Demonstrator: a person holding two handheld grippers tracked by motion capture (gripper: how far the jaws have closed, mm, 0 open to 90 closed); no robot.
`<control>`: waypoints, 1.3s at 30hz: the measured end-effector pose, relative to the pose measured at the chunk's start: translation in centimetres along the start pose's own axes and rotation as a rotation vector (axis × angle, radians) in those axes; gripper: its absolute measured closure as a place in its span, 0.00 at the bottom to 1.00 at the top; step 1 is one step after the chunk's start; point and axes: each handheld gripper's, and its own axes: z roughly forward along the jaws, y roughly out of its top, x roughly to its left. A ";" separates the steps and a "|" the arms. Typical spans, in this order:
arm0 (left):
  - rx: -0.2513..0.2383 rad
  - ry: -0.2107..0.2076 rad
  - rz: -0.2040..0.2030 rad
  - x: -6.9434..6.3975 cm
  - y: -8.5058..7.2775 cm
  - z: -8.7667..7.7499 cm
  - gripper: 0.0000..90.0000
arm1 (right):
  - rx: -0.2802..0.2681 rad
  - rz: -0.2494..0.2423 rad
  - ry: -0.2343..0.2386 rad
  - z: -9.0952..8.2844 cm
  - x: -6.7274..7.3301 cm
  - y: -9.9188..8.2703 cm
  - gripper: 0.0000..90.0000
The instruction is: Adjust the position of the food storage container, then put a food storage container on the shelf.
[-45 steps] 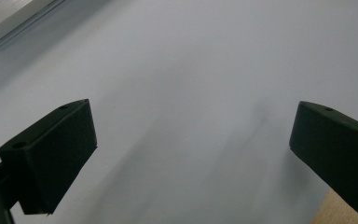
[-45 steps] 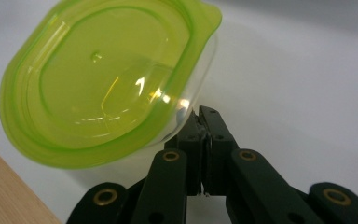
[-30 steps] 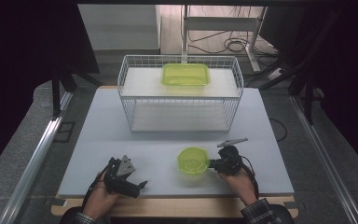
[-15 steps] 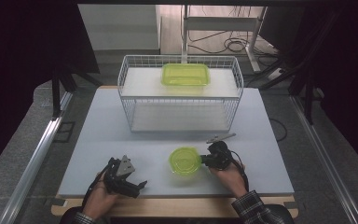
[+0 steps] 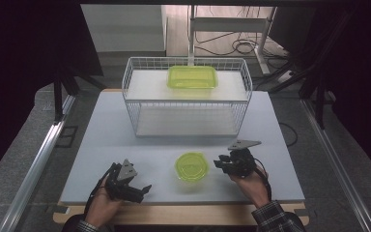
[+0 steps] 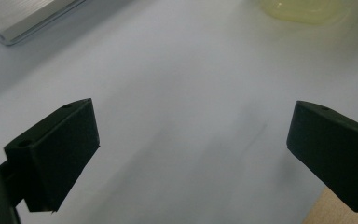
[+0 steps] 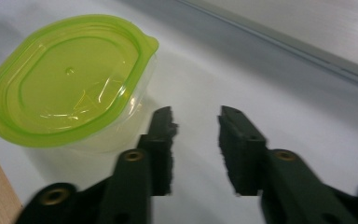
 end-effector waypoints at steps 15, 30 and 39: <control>0.003 0.013 0.022 -0.1 -0.1 0.1 0.02 | -0.026 -0.012 -0.002 -0.3 -0.3 -1.5 0.08; 0.010 0.010 0.033 -0.2 -0.2 0.3 0.01 | -0.033 0.022 0.017 -0.1 -0.2 -1.3 0.03; 0.020 0.009 0.043 -0.3 -0.1 0.5 0.01 | -0.023 0.074 0.071 0.0 0.1 -0.4 0.02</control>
